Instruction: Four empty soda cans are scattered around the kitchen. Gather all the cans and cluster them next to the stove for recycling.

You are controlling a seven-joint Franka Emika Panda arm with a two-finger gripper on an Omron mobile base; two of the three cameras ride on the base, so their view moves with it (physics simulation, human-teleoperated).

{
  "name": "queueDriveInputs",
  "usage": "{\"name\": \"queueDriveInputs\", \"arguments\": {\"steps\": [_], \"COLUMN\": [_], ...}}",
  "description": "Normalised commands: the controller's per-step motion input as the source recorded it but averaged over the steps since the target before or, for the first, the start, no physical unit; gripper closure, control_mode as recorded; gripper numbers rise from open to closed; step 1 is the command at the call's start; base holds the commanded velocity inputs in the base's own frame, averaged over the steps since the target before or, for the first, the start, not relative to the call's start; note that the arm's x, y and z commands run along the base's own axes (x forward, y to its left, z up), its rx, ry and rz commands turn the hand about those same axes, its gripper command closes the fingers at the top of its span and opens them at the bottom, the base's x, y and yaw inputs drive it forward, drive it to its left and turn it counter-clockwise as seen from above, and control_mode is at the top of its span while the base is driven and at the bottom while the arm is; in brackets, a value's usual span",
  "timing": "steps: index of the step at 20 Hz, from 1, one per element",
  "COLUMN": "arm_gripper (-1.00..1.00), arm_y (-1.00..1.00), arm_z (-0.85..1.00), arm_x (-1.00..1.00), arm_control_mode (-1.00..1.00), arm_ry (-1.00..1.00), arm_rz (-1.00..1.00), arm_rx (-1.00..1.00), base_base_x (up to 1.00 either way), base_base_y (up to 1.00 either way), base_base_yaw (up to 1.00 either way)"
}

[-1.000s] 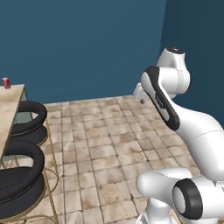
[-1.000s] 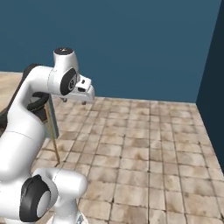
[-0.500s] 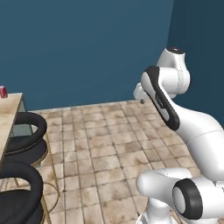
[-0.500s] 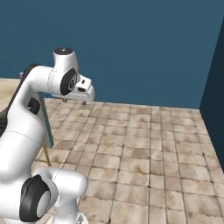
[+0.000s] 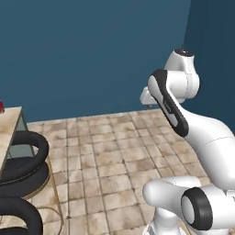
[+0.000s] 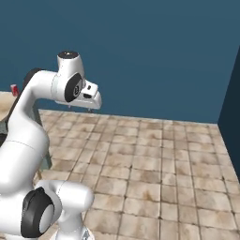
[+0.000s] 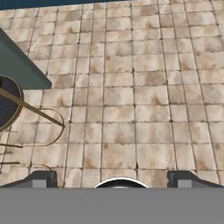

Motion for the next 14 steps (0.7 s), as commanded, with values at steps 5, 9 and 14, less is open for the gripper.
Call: {"name": "queueDriveInputs", "arguments": {"steps": [5,9,14], "arm_gripper": [-1.0,-1.0,-1.0], "arm_y": [0.0,0.0,0.0], "arm_z": [0.0,0.0,0.0], "arm_x": [0.0,0.0,0.0], "arm_control_mode": [1.0,1.0,1.0], "arm_ry": [0.0,0.0,0.0], "arm_rz": [0.0,0.0,0.0], "arm_rx": [0.0,0.0,0.0], "base_base_x": [0.62,0.62,0.61], "base_base_y": [-0.2,-0.21,-0.21], "base_base_yaw": [0.03,0.03,0.05]}}
